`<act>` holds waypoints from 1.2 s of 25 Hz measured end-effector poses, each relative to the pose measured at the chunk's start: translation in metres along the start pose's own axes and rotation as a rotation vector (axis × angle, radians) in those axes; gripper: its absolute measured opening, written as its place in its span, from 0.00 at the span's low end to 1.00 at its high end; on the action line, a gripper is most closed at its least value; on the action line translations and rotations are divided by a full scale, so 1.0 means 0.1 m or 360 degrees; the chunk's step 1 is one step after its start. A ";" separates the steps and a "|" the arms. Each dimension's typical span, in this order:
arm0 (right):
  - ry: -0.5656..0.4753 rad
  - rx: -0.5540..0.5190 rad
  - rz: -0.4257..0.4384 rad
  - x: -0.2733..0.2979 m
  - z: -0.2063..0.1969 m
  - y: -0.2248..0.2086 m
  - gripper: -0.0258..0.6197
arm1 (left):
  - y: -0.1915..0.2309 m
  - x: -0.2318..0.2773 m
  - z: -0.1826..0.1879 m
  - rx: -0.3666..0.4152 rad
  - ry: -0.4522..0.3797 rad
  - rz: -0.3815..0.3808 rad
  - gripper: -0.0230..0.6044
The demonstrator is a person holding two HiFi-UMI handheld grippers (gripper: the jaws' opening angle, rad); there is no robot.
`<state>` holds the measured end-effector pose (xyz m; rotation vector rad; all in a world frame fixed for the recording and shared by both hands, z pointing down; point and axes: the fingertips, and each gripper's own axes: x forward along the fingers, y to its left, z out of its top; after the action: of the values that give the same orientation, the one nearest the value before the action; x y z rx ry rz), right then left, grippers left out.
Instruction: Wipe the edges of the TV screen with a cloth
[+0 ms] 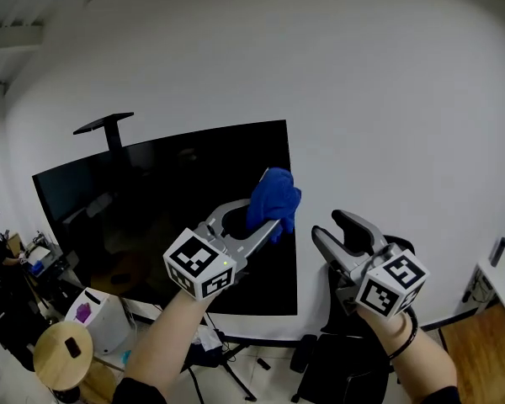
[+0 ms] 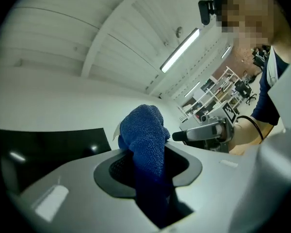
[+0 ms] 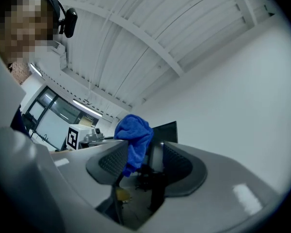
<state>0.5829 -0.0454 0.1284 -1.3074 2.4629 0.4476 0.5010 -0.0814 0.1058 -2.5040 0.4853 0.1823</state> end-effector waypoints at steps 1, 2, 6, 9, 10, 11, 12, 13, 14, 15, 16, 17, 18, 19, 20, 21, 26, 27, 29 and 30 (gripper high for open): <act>0.0009 0.0015 -0.0007 -0.02 -0.06 0.04 0.40 | -0.03 -0.12 -0.07 -0.0024 -0.0008 0.0013 0.25; 0.0018 0.0027 -0.0016 -0.05 -0.11 0.09 0.40 | -0.06 -0.24 -0.14 -0.0053 -0.0017 0.0022 0.25; 0.0085 0.0051 -0.0081 -0.15 -0.41 0.29 0.40 | -0.19 -0.76 -0.40 -0.0207 -0.0032 0.0073 0.25; 0.0134 0.0116 -0.0144 -0.27 -0.67 0.48 0.40 | -0.38 -1.16 -0.66 -0.0294 -0.0006 0.0081 0.25; 0.0149 0.0141 -0.0165 -0.31 -0.76 0.55 0.40 | -0.46 -1.28 -0.75 -0.0323 0.0006 0.0073 0.25; 0.0163 0.0165 -0.0185 -0.36 -0.84 0.63 0.39 | -0.54 -1.39 -0.82 -0.0353 0.0017 0.0060 0.25; 0.0177 0.0189 -0.0205 -0.40 -0.92 0.72 0.39 | -0.62 -1.50 -0.88 -0.0381 0.0027 0.0046 0.25; 0.0189 0.0215 -0.0224 -0.45 -0.99 0.81 0.39 | -0.70 -1.61 -0.93 -0.0402 0.0038 0.0034 0.25; 0.0199 0.0240 -0.0240 -0.49 -1.05 0.91 0.39 | -0.77 -1.71 -0.96 -0.0418 0.0050 0.0025 0.25; 0.0208 0.0259 -0.0254 -0.54 -1.11 1.02 0.39 | -0.85 -1.82 -0.97 -0.0430 0.0062 0.0017 0.25; 0.0217 0.0271 -0.0268 -0.60 -1.16 1.13 0.38 | -0.93 -1.91 -0.98 -0.0441 0.0070 0.0008 0.25; 0.0224 0.0275 -0.0283 -0.66 -1.20 1.23 0.38 | -1.02 -2.00 -0.99 -0.0452 0.0073 -0.0002 0.25; 0.0226 0.0277 -0.0300 -0.72 -1.24 1.33 0.38 | -1.11 -2.08 -1.01 -0.0463 0.0074 -0.0015 0.25; 0.0226 0.0277 -0.0317 -0.78 -1.26 1.42 0.37 | -1.19 -2.15 -1.03 -0.0471 0.0075 -0.0027 0.25; 0.0224 0.0277 -0.0333 -0.84 -1.29 1.51 0.37 | -1.26 -2.22 -1.06 -0.0479 0.0078 -0.0037 0.25; 0.0223 0.0279 -0.0348 -0.89 -1.30 1.59 0.37 | -1.33 -2.29 -1.10 -0.0492 0.0083 -0.0043 0.25; 0.0237 0.0287 -0.0392 -1.14 -1.35 1.86 0.37 | -1.60 -2.48 -1.20 -0.0581 0.0100 -0.0052 0.25; 0.0239 0.0289 -0.0395 -1.18 -1.35 1.89 0.37 | -1.65 -2.51 -1.19 -0.0590 0.0102 -0.0050 0.25; 0.0240 0.0296 -0.0394 -1.25 -1.35 1.94 0.37 | -1.72 -2.55 -1.15 -0.0596 0.0108 -0.0038 0.25; 0.0239 0.0303 -0.0395 -1.29 -1.36 1.95 0.37 | -1.75 -2.56 -1.13 -0.0595 0.0114 -0.0028 0.25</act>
<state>0.4710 0.0973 0.3284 -1.5860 2.3464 0.0544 0.3340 0.0667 0.3486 -2.8869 0.4955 0.1915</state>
